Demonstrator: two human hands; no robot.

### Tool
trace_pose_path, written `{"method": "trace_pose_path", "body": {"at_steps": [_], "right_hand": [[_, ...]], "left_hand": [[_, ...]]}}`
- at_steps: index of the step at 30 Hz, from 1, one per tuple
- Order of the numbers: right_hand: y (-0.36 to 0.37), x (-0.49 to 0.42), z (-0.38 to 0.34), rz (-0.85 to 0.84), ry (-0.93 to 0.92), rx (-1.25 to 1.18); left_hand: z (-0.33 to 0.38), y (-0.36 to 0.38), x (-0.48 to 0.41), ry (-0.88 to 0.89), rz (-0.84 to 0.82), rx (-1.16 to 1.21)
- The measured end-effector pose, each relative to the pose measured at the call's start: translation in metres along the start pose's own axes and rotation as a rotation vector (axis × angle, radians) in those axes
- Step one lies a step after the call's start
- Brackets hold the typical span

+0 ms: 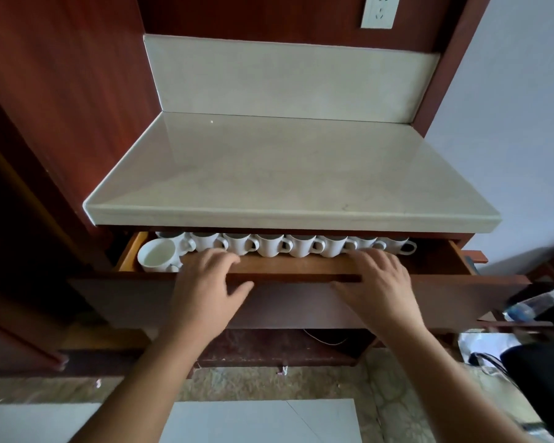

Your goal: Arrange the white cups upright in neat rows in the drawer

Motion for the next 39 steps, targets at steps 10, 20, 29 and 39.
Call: {"method": "trace_pose_path", "body": {"at_steps": [10, 20, 29, 39], "right_hand": [[0.014, 0.046, 0.074, 0.073, 0.958, -0.454], [0.043, 0.01, 0.074, 0.115, 0.966, -0.451], [0.064, -0.031, 0.073, 0.07, 0.959, -0.429], [0.074, -0.053, 0.076, -0.034, 0.96, -0.462]], "left_hand": [[-0.076, 0.0, 0.059, -1.069, 0.223, 0.204], [-0.085, 0.028, 0.025, -1.074, 0.284, 0.237], [-0.097, 0.054, -0.02, -1.062, 0.29, 0.272], [-0.114, 0.076, -0.028, -1.074, 0.227, 0.32]]}}
Point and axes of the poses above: each hand's wrist, its own x-axis away from the middle knuckle, its own y-axis out of the palm, z = x × y, the point moved 4 cm from there along -x, towards the middle knuckle, and after that the axes turned 15 degrees about z, right-handed, at the moved point
